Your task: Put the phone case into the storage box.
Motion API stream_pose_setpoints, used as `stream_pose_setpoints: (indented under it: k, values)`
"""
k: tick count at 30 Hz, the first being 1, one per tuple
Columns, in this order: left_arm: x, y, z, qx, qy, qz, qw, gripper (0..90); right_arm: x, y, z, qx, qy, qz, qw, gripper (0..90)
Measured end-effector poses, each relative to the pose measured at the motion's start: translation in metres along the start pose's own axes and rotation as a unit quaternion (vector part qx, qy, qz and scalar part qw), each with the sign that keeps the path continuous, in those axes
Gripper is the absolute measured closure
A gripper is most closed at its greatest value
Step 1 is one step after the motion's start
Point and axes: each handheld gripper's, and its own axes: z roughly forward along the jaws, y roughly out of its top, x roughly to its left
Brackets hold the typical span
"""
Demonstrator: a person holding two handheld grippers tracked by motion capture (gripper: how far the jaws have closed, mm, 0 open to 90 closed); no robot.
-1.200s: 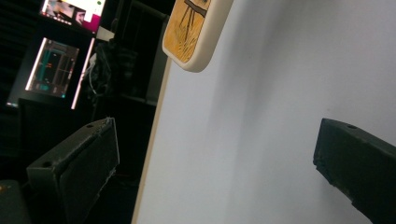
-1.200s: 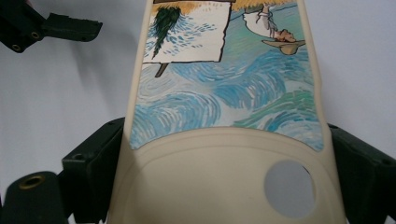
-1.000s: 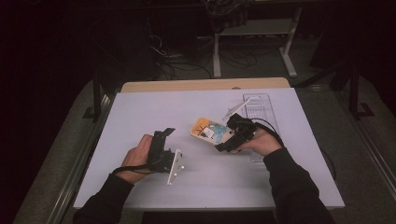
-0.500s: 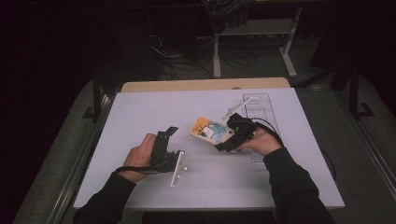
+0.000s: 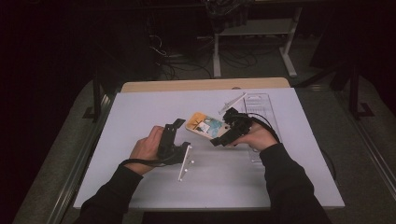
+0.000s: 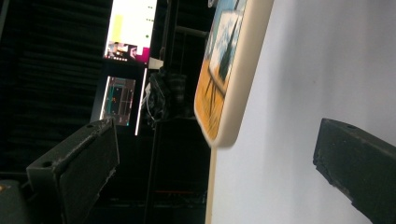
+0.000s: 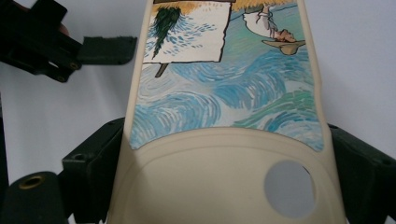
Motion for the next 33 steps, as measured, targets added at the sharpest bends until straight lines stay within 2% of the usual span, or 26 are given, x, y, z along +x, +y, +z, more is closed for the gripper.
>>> stream_pose_setpoints:
  k: [5, 7, 10, 13, 16, 23, 27, 33]
  values:
    - [-0.001, 0.006, 0.007, -0.005, 0.007, 0.012, 0.9999, 0.0, 0.000, 0.003, 0.003, -0.005, 0.005, -0.006, 1.0000, 9.7]
    - [-0.002, 0.008, 0.009, -0.006, 0.010, 0.015, 0.9998, 0.0, 0.001, 0.002, 0.003, -0.003, 0.006, 0.002, 1.0000, 9.7]
    - [-0.004, 0.011, 0.013, -0.004, 0.012, 0.023, 0.9997, 0.0, 0.001, 0.002, 0.004, 0.000, 0.007, -0.001, 1.0000, 9.6]
    - [-0.007, 0.012, 0.016, -0.004, 0.016, 0.031, 0.9994, 0.0, 0.001, 0.001, 0.005, 0.003, 0.002, -0.016, 0.9999, 9.6]
    - [-0.009, 0.012, 0.016, -0.003, 0.020, 0.036, 0.9992, 0.0, 0.004, 0.002, 0.005, 0.003, 0.006, -0.015, 0.9999, 9.6]
    - [-0.012, 0.015, 0.014, -0.011, 0.022, 0.044, 0.9987, 0.2, 0.008, 0.003, 0.011, 0.006, 0.008, -0.038, 0.9992, 9.7]
    - [-0.014, 0.015, 0.013, -0.015, 0.026, 0.046, 0.9985, 5.2, 0.009, 0.003, 0.010, 0.005, 0.005, -0.042, 0.9991, 9.6]
    - [-0.015, 0.015, 0.012, -0.016, 0.036, 0.066, 0.9971, 13.4, 0.010, 0.003, 0.009, 0.005, 0.008, -0.041, 0.9991, 9.7]
